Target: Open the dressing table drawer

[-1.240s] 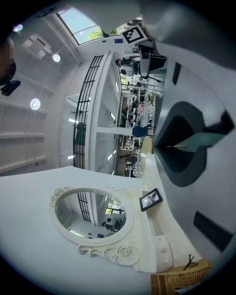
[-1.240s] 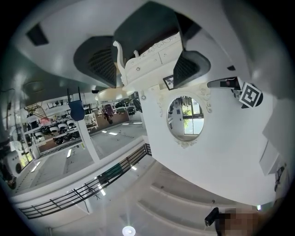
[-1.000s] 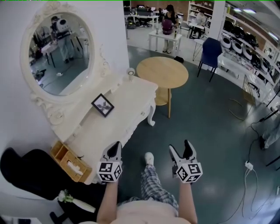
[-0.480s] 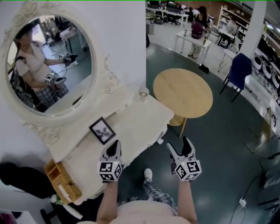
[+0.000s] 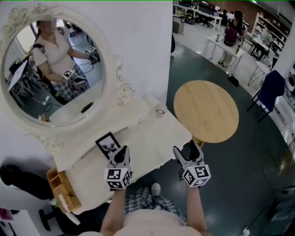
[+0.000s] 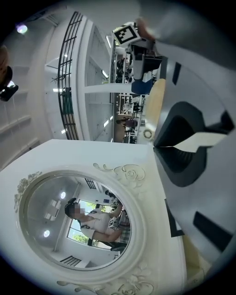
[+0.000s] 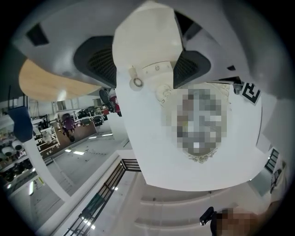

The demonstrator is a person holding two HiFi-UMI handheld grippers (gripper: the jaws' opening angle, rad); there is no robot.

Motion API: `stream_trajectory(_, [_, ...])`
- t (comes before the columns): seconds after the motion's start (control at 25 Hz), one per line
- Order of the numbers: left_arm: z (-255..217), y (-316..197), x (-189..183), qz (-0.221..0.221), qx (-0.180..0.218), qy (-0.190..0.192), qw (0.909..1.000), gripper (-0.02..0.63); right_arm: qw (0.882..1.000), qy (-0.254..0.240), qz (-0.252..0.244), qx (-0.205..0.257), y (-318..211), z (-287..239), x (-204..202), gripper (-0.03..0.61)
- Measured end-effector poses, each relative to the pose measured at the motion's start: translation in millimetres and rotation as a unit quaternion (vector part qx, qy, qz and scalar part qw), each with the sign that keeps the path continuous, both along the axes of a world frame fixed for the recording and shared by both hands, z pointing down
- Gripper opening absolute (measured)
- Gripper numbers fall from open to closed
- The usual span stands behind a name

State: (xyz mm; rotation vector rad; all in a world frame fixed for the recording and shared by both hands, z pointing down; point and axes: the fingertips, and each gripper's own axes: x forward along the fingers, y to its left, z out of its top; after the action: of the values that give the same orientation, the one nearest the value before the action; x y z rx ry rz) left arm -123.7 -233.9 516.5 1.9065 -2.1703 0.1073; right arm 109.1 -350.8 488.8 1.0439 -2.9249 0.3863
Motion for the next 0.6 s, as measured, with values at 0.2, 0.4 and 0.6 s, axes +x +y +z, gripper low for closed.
stream_trajectory(0.2, [-1.2,-24.2,-6.6,-0.009,-0.002,0.0,1.0,0.028,1.0,-0.001,-0.02,-0.011,-23.1,3.8,-19.2,0.382])
stream_trajectory(0.4, [4.3,-40.3,-17.0,-0.019,-0.006,0.007,0.9998,0.028,0.999,0.012,-0.033,-0.013,-42.6,8.1,-35.8,0.382])
stream_trajectory(0.6, [12.7,-51.4,-26.8,-0.024,-0.01,0.016,0.9995,0.028,0.999,0.021,-0.043,-0.02,-54.8,15.6,-55.7,0.382])
